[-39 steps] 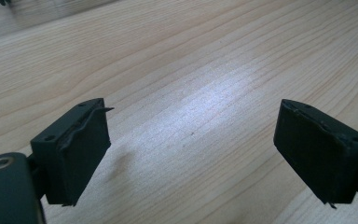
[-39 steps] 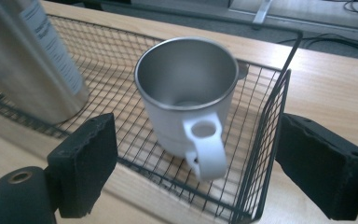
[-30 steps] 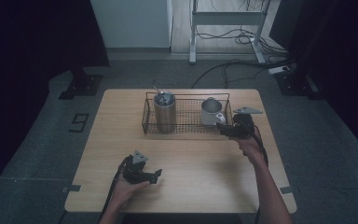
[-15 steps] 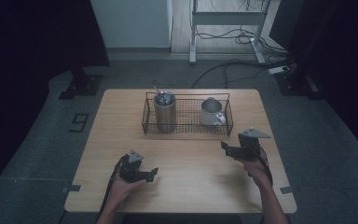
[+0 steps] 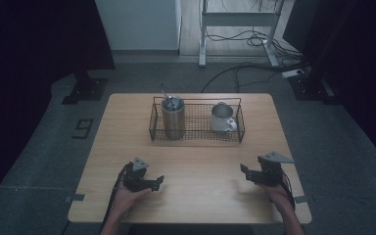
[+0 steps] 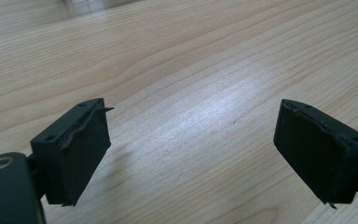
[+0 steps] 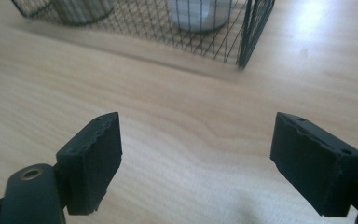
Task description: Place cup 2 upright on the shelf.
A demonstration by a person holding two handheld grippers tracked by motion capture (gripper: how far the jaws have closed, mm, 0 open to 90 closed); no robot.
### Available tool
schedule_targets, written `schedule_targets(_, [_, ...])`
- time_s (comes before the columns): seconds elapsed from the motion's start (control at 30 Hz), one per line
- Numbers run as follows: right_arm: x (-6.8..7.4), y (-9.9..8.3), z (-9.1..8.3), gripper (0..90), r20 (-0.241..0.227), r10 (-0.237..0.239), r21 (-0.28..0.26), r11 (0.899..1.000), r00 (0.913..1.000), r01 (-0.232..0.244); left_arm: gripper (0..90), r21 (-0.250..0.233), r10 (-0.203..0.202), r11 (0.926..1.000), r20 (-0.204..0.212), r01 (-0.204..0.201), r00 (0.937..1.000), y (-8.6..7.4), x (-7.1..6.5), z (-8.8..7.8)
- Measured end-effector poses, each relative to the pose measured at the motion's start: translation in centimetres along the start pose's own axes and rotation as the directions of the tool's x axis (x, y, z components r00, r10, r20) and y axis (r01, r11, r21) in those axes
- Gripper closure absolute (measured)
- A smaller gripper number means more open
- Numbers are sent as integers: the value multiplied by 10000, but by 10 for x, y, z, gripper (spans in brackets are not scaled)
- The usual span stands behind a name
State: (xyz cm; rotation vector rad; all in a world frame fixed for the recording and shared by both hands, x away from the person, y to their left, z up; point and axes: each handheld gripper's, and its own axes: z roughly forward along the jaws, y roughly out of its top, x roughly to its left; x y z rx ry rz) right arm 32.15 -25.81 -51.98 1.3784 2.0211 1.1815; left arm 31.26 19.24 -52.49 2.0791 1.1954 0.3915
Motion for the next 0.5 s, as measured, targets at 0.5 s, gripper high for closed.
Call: schedule_targets(0.5, [1, -6, 7, 134, 64, -28, 327, 9995, 10000, 25, 104, -33, -28, 10000, 58, 28, 10000, -2, 1, -1])
